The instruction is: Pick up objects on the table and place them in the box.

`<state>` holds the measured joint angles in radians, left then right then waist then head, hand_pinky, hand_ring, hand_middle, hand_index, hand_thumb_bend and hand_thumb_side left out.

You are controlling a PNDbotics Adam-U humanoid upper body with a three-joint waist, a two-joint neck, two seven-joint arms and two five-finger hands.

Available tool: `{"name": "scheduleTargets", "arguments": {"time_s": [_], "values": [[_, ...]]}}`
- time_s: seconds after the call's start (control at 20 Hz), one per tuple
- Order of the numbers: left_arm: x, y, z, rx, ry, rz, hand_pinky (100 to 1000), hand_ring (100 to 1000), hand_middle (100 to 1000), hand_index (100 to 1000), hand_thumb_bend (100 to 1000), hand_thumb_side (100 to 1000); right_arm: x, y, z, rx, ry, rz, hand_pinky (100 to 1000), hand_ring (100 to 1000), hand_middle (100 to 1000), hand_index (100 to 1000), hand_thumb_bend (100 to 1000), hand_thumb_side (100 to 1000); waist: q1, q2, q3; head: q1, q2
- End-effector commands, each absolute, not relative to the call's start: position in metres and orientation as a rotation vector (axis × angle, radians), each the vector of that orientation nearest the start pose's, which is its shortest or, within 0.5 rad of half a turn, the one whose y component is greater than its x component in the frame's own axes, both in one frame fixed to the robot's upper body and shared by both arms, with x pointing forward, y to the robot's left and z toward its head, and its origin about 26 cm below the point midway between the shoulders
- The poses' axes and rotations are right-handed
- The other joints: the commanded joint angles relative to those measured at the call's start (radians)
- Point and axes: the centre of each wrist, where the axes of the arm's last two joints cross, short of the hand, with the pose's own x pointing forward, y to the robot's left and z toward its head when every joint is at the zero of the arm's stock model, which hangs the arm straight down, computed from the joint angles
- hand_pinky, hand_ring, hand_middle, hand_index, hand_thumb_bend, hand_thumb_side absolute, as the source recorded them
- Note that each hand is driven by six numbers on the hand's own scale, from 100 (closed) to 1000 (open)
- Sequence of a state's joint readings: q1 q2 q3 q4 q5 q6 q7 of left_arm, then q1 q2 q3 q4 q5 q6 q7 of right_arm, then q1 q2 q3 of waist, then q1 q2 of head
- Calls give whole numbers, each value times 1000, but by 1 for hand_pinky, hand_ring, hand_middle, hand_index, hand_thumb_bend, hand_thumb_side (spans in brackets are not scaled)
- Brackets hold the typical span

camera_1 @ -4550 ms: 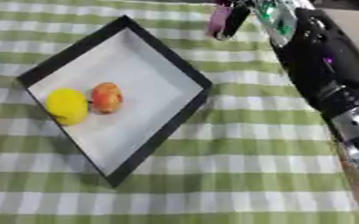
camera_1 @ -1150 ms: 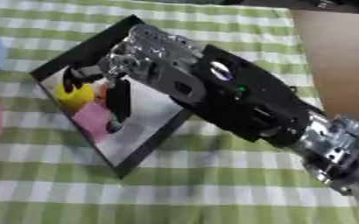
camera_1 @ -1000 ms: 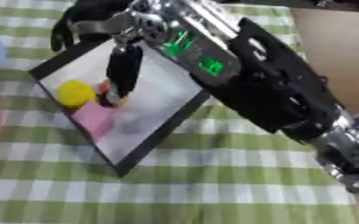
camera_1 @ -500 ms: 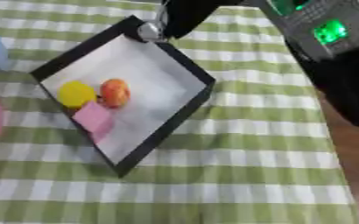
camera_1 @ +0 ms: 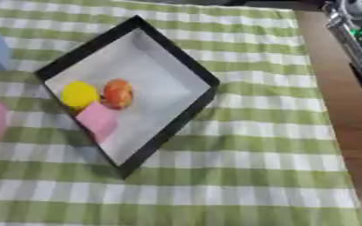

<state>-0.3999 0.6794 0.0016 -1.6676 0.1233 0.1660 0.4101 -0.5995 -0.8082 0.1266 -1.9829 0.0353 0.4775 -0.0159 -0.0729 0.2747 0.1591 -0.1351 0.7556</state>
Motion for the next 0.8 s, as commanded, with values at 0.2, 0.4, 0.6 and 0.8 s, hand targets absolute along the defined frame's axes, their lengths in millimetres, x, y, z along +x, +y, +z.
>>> {"name": "scheduleTargets", "arguments": {"time_s": [0.2, 0.4, 0.6, 0.8], "values": [[319, 360, 258, 923, -1809, -620, 830, 779, 725, 825, 1000, 467, 296, -291, 312, -718, -2016, 503, 831, 720, 728, 827, 418, 328, 28, -26, 0, 3, 4], [301, 358, 284, 924, -1626, -908, 855, 809, 759, 861, 940, 416, 295, -301, 305, -746, -2014, 388, 823, 698, 708, 813, 420, 306, 39, -31, 5, 28, 9], [291, 351, 295, 857, -1476, -1084, 879, 831, 773, 856, 878, 349, 293, -308, 304, -763, -2037, 269, 821, 687, 698, 806, 416, 296, 45, -36, 5, 63, 14], [285, 343, 297, 794, -1351, -1197, 890, 838, 770, 842, 778, 302, 293, -310, 302, -759, -2033, 227, 821, 685, 696, 805, 414, 300, 47, -39, 2, 68, 14]]}}
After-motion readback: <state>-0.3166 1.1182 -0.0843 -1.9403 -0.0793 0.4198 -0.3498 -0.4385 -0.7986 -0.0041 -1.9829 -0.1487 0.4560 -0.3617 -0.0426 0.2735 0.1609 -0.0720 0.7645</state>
